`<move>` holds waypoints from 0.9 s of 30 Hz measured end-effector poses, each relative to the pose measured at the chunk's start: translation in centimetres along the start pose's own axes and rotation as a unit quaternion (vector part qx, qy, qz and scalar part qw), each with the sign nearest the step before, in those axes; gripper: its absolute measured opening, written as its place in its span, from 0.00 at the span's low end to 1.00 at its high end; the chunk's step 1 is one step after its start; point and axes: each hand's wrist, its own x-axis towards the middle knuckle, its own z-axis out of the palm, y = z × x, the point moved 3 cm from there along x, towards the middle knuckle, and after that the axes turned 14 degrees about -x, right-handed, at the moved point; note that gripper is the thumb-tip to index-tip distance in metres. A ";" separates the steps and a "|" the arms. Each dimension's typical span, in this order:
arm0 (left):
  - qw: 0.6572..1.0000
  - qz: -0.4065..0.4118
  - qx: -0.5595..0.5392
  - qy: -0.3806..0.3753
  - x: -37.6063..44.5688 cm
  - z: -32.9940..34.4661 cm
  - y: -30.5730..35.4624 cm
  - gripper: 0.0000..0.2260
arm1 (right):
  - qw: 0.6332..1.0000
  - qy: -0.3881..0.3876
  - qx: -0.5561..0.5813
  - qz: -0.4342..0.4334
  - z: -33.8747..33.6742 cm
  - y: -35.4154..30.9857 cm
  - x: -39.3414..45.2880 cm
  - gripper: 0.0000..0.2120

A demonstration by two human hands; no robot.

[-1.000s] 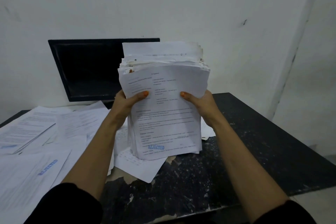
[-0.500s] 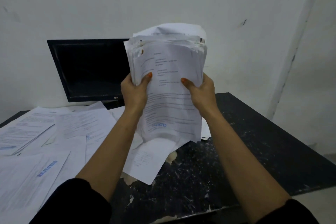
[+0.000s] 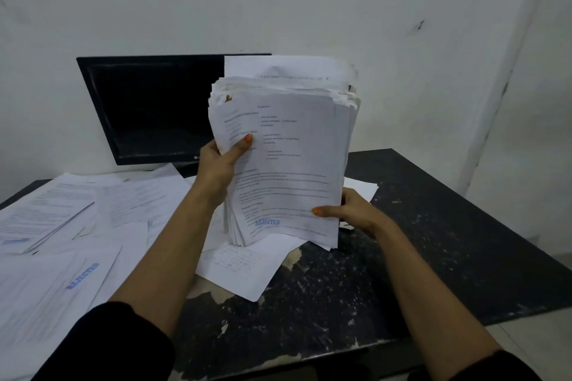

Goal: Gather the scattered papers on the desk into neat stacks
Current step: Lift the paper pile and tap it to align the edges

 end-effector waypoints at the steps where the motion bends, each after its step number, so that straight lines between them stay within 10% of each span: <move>1: 1.000 -0.004 0.003 -0.006 0.0 0.0 0.0 0.07 | 1.000 -0.001 -0.008 0.003 0.0 0.3 0.2 0.21; 12: 0.998 -0.019 -0.055 -0.010 1.7 -0.6 0.6 0.12 | 0.989 0.130 0.063 -0.035 -0.2 -0.3 0.7 0.17; 22: 0.962 -0.179 0.123 -0.166 -0.5 -3.7 -4.4 0.40 | 0.982 0.137 0.129 -0.007 -1.1 0.5 0.3 0.18; 27: 0.954 -0.168 0.178 -0.171 -1.4 -3.4 -5.7 0.17 | 0.978 0.152 0.141 0.000 -1.3 0.5 0.4 0.18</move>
